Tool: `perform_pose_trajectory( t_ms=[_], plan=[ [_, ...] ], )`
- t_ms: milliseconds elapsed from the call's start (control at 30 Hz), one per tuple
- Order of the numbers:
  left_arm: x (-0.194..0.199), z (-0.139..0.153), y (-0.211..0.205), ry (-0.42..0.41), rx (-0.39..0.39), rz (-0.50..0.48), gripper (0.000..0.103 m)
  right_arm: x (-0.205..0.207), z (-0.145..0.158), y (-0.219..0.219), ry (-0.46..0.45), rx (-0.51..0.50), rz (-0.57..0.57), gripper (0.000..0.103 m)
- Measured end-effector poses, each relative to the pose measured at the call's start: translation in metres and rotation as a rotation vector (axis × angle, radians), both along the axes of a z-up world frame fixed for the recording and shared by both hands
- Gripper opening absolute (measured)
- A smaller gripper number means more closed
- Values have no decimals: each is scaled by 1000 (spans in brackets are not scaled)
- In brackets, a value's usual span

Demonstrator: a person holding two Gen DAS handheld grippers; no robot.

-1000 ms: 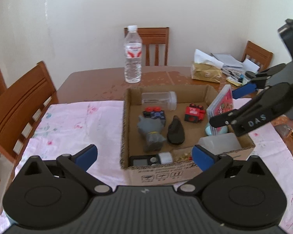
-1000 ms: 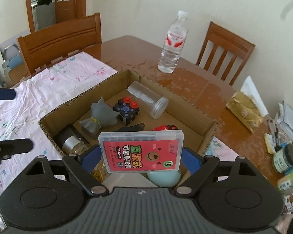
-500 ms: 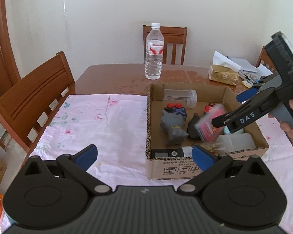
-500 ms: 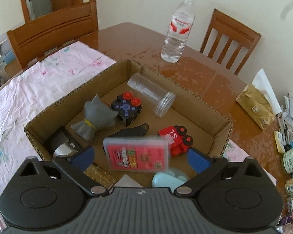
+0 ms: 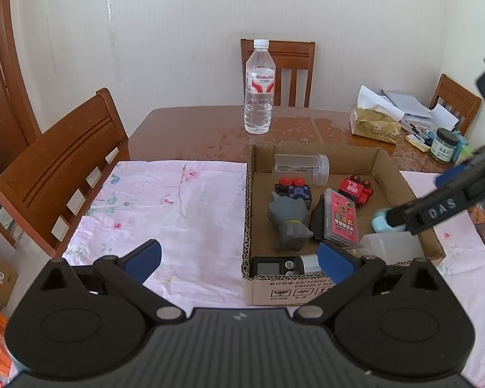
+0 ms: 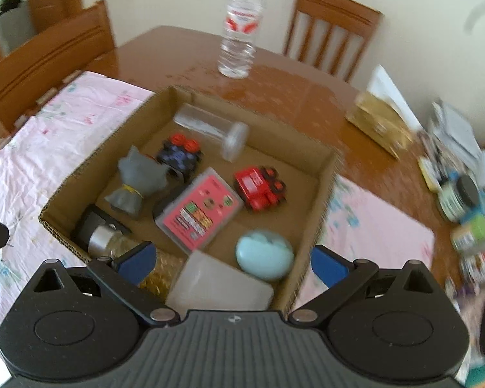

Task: Organize rigid objects

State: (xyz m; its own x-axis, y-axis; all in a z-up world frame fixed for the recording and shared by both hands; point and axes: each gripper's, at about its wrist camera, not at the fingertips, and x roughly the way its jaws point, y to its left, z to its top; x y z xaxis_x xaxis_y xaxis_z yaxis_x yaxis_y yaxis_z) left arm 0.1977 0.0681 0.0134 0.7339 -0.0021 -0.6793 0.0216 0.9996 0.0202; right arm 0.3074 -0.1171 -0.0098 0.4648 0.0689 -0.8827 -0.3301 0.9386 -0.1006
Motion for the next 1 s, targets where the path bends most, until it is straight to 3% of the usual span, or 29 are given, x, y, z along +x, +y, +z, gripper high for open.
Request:
perform_pose_trajectory(
  t_ms=[233, 433, 1000],
  plan=[
    [12, 8, -6, 79, 37, 19, 102, -35, 13, -9, 3, -28, -164, 103],
    [17, 16, -15, 135, 38, -8, 102, -67, 23, -11, -14, 28, -277, 103],
    [20, 29, -30, 152, 40, -57, 102, -87, 40, -15, -79, 85, -371, 103]
  ],
)
